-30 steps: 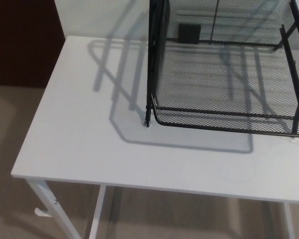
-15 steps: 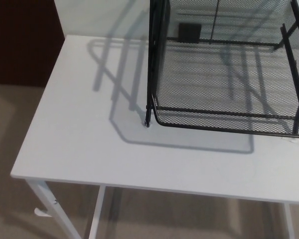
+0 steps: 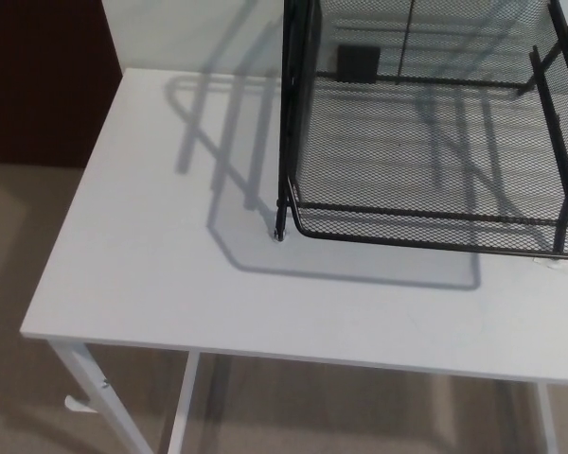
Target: The robot walks towards a file tray kept in the middle of a desk and uses its right hand to grab a tray and pulls it out towards itself
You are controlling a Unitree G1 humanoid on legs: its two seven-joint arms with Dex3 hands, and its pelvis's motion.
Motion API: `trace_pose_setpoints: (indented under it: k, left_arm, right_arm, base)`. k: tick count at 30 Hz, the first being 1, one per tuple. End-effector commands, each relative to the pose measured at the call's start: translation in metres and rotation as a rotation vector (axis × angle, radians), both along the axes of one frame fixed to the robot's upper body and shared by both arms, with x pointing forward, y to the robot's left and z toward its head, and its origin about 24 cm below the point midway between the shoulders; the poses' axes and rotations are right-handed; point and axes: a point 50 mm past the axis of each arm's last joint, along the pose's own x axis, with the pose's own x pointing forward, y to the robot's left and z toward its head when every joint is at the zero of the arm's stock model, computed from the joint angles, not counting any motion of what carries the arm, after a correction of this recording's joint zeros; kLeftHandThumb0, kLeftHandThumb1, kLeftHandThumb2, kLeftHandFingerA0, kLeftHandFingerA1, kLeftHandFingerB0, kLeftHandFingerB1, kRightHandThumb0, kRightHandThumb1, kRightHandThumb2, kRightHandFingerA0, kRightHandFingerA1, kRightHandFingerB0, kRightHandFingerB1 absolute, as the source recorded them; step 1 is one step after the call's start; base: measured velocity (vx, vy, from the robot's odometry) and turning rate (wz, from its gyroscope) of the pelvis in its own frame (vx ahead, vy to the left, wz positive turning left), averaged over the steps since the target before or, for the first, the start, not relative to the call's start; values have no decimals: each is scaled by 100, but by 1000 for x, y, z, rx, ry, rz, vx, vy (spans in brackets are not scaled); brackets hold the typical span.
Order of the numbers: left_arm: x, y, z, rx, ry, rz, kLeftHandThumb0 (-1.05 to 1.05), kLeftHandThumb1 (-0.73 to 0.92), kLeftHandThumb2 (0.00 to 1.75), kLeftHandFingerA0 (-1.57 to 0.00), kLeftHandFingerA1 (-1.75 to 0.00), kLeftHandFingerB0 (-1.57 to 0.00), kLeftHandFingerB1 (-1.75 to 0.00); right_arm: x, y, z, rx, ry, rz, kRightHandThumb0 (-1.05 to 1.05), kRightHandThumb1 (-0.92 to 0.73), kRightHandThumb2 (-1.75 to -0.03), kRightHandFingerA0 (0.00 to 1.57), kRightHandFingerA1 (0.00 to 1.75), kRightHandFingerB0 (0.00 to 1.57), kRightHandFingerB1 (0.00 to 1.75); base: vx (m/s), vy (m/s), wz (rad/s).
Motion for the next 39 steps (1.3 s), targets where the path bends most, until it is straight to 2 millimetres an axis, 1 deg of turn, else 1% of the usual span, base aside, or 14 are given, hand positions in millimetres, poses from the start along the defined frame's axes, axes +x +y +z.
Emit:
trace_pose_setpoints:
  k: [1,6,8,9,11,16,17,22,23,30,31,33,36,39]
  left_arm:
    - [17,17,15,29,-61,-10,-25,52,56,-56,-44,-38,-35]
    - [14,18,14,34,-56,-10,-25,53,56,-55,-43,-37,-35]
    - [14,18,14,27,-58,-8,-25,52,56,-56,-45,-38,-35]
    - [13,18,16,23,-63,-10,-25,52,56,-55,-45,-38,-35]
    - [13,17,16,22,-61,-13,-27,52,56,-55,-45,-38,-34]
    - [13,18,16,32,-51,-13,-25,52,56,-51,-42,-36,-34]
    - [14,18,16,35,-50,-14,-24,52,56,-52,-42,-36,-34]
    - [15,18,15,41,-50,-27,-22,51,55,-54,-42,-37,-35]
    - [15,18,15,51,-46,-39,-23,52,55,-53,-42,-36,-34]
    - [18,18,16,65,-47,-53,-23,50,55,-54,-43,-37,-34]
    - [19,18,16,65,-48,-58,-23,50,55,-54,-43,-37,-34]
    - [21,18,17,67,-48,-63,-24,50,55,-54,-42,-38,-34]
    - [21,18,18,70,-50,-69,-23,50,55,-54,-42,-38,-34]
    - [20,18,18,62,-45,-81,-24,51,55,-53,-41,-37,-34]
  right_arm:
    - [2,27,187,-155,-1021,140,-44,-58,-56,51,55,50,46]
    - [15,42,203,-340,-1157,176,-52,-55,-56,40,50,46,41]
    - [29,51,200,-500,-1164,247,-62,-52,-56,17,42,26,31]
    - [35,54,199,-543,-1156,266,-69,-42,-77,7,47,17,40]
    - [45,58,196,-615,-1117,309,-71,-50,-61,0,28,11,32]
    - [79,73,191,-754,-1004,365,-78,-47,-79,0,0,11,26]
    - [84,75,191,-780,-983,364,-69,-51,-56,0,16,9,32]
    - [125,80,181,-934,-867,353,-75,-53,-58,0,18,9,30]
    - [139,82,177,-964,-836,346,-80,-47,-84,0,6,4,29]
    - [174,92,162,-1028,-724,328,-76,-45,-83,0,1,7,13]
    - [181,94,160,-1051,-707,319,-79,-45,-58,0,20,2,27]
    - [192,98,154,-1099,-668,307,-67,-40,-81,0,5,4,13]
    - [201,102,147,-1104,-656,292,-77,-38,-61,0,20,4,24]
    - [213,105,134,-1149,-639,257,-60,-37,-79,0,10,8,25]
  base:
    - [0,0,0]
    - [0,0,0]
    - [0,0,0]
    - [0,0,0]
    - [0,0,0]
    - [0,0,0]
    - [0,0,0]
    - [0,0,0]
    - [0,0,0]
    - [0,0,0]
    - [0,0,0]
    - [0,0,0]
    - [0,0,0]
    - [0,0,0]
